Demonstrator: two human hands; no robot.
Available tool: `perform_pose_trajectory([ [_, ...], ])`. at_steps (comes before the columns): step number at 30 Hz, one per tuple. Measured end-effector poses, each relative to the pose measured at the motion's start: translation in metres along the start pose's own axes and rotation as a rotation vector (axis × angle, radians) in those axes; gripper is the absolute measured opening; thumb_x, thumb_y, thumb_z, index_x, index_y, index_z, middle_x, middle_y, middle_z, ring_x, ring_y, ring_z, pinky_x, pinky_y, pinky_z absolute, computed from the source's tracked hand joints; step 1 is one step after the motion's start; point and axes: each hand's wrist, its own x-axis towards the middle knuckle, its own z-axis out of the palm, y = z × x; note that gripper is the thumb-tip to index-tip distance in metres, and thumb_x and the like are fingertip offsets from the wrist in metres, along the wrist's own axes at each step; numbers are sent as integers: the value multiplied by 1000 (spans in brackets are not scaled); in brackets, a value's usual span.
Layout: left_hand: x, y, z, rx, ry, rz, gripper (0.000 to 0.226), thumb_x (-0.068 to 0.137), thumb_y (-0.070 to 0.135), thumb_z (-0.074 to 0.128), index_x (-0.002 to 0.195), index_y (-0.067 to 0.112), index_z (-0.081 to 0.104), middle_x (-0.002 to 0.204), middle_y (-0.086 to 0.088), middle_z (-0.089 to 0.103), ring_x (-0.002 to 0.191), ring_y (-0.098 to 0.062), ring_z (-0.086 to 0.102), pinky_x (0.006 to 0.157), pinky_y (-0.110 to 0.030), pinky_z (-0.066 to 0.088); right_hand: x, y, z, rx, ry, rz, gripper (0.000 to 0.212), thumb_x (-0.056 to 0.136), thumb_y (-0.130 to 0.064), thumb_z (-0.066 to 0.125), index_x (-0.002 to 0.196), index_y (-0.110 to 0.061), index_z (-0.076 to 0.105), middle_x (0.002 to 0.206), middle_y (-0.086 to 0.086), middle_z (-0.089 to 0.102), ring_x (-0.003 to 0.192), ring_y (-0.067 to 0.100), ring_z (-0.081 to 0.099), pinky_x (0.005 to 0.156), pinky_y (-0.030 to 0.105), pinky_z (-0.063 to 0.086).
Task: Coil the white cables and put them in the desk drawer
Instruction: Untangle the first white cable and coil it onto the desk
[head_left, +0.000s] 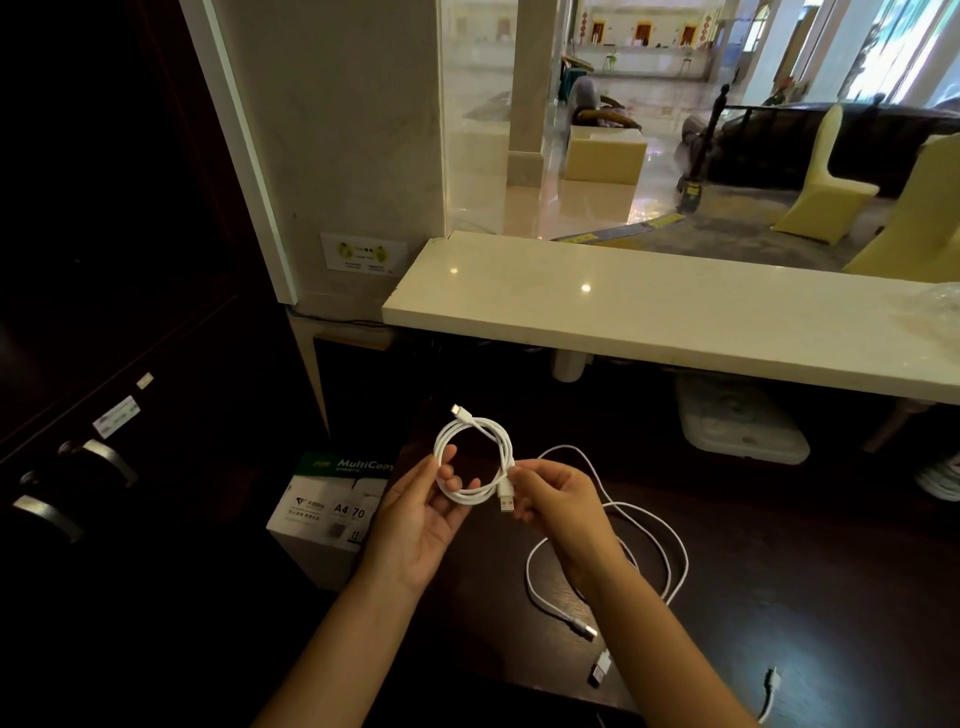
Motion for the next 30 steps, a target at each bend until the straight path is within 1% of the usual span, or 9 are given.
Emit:
perform_pose_trajectory([
  [3, 1, 0, 0, -15, 23, 23, 22, 95, 11, 40, 93, 5, 61, 54, 3, 53, 50, -4, 58, 61, -26, 59, -1, -2, 4, 11, -30, -31, 14, 89, -11, 57, 90, -2, 68, 64, 0, 66, 56, 6, 57, 57, 21, 44],
  [6, 1, 0, -1, -34, 47, 52, 22, 95, 11, 40, 92, 5, 61, 57, 2, 52, 54, -5, 56, 62, -25, 59, -5, -4, 5, -20, -98, -84, 9, 84, -7, 64, 92, -5, 65, 74, 7, 69, 62, 14, 66, 57, 21, 50],
  [9, 0, 0, 0, -42, 44, 58, 22, 95, 11, 40, 92, 5, 61, 53, 3, 54, 54, -5, 57, 63, -26, 59, -5, -6, 3, -94, -86, -108, 10, 82, -3, 66, 89, -10, 65, 68, 4, 67, 55, 11, 64, 55, 21, 50],
  [14, 1, 1, 1, -39, 53, 37, 21, 95, 10, 41, 92, 4, 61, 56, 2, 52, 52, -4, 57, 60, -25, 59, -1, -8, -9, -229, -155, -65, 19, 87, -5, 59, 95, -18, 69, 58, -8, 63, 58, 9, 59, 66, 25, 48],
  [18, -1, -3, 3, -16, 35, 2, 22, 95, 11, 41, 92, 5, 61, 55, 2, 52, 53, -5, 56, 60, -26, 59, 3, -5, -8, -184, -149, -55, 18, 91, -18, 54, 95, -15, 70, 86, 12, 70, 76, 16, 62, 76, 31, 47],
  [20, -1, -4, 3, 4, 21, -29, 22, 95, 11, 41, 93, 4, 62, 55, 2, 54, 51, -5, 58, 59, -25, 58, 7, -5, -9, -108, -148, -39, 22, 94, -20, 49, 102, -13, 69, 96, 9, 73, 84, 17, 65, 76, 27, 48],
  [24, -1, -3, 0, 33, -7, -85, 22, 95, 10, 41, 93, 4, 63, 58, 1, 55, 52, -5, 60, 59, -25, 59, 16, -5, -11, 73, -130, 45, 17, 90, -14, 54, 94, -11, 71, 80, 4, 74, 75, 16, 66, 72, 25, 50],
  [28, 4, -3, -7, 89, -26, -125, 22, 94, 12, 43, 97, 4, 63, 62, 0, 54, 61, -9, 58, 66, -27, 59, 21, 3, -8, 66, -53, 71, 14, 87, -16, 60, 83, -9, 72, 72, 3, 72, 67, 11, 65, 65, 20, 49],
  [30, 7, -3, -13, 155, -29, -141, 23, 94, 11, 44, 101, 3, 63, 64, -1, 54, 61, -10, 56, 68, -29, 59, 22, 8, -7, -28, -21, 41, 14, 86, -17, 62, 83, -7, 71, 71, 4, 71, 64, 9, 64, 63, 18, 49],
])
